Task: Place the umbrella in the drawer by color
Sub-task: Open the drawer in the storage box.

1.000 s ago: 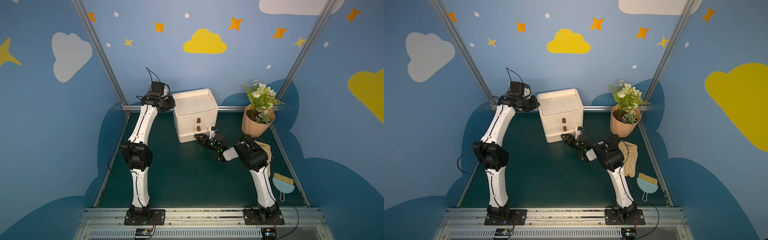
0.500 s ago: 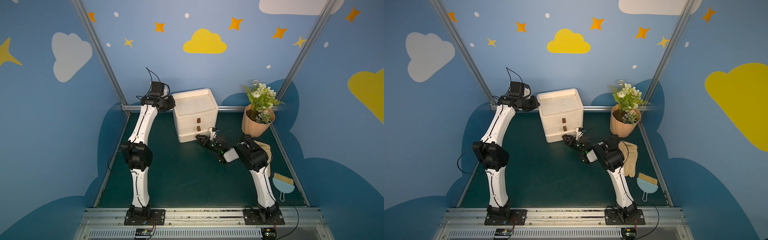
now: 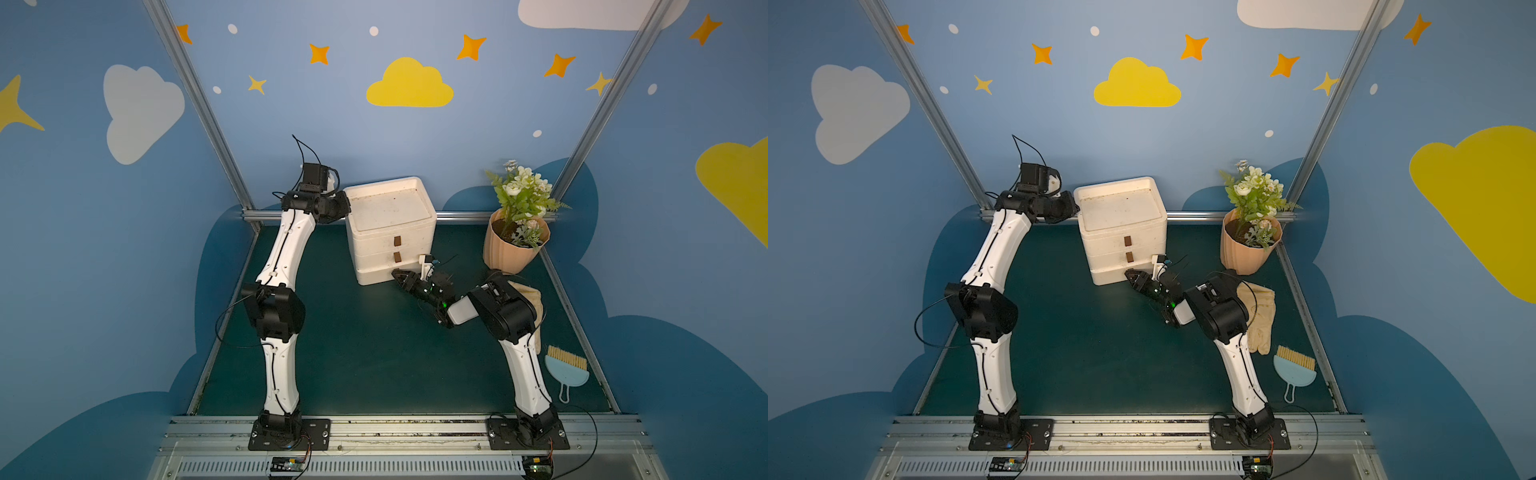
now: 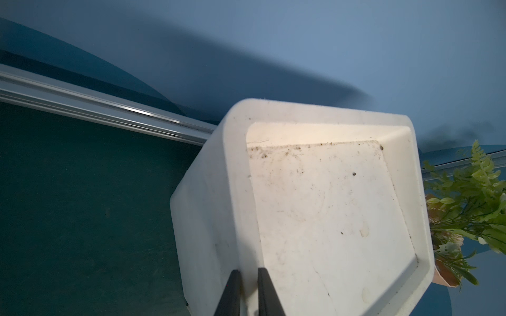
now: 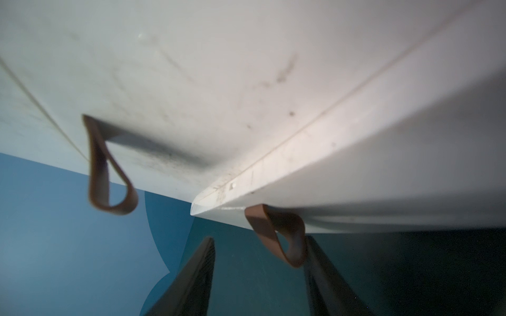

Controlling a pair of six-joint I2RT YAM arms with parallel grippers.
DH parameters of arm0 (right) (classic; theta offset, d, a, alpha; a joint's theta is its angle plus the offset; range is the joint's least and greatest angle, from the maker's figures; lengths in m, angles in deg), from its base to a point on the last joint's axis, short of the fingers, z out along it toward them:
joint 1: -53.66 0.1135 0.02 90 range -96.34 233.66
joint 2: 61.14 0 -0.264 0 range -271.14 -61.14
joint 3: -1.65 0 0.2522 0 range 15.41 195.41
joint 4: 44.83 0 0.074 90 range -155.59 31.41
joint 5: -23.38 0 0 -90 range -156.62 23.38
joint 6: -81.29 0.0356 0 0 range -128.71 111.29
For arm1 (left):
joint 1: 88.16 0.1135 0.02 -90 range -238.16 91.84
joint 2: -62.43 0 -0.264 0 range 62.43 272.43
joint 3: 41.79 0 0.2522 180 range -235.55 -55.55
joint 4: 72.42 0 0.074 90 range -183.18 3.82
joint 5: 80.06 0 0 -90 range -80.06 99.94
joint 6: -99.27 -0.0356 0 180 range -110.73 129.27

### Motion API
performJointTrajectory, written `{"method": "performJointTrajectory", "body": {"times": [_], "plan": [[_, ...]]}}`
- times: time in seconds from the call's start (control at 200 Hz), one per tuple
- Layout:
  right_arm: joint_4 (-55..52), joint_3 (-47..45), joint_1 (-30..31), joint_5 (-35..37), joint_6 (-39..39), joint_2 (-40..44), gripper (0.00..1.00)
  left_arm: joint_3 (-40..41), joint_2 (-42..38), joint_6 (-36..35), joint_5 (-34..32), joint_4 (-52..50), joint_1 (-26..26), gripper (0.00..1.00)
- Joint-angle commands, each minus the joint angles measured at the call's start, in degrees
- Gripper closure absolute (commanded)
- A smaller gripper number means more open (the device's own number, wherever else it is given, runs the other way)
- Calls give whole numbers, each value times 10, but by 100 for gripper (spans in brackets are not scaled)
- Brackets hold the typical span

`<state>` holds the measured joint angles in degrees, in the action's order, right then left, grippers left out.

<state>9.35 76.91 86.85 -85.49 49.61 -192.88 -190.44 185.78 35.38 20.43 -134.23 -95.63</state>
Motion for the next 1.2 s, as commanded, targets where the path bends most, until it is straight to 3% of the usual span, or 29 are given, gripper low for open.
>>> {"method": "performJointTrajectory", "body": {"times": [0.0, 0.601, 1.196], "plan": [[32, 17, 0, -5, -5, 10, 54, -2, 33, -8, 49, -1, -26, 85], [11, -2, 4, 4, -5, 30, 100, -1, 36, -5, 51, 0, -26, 85], [0, -100, 24, 3, -10, 100, 100, -3, 38, -5, 52, 0, -27, 85]]}}
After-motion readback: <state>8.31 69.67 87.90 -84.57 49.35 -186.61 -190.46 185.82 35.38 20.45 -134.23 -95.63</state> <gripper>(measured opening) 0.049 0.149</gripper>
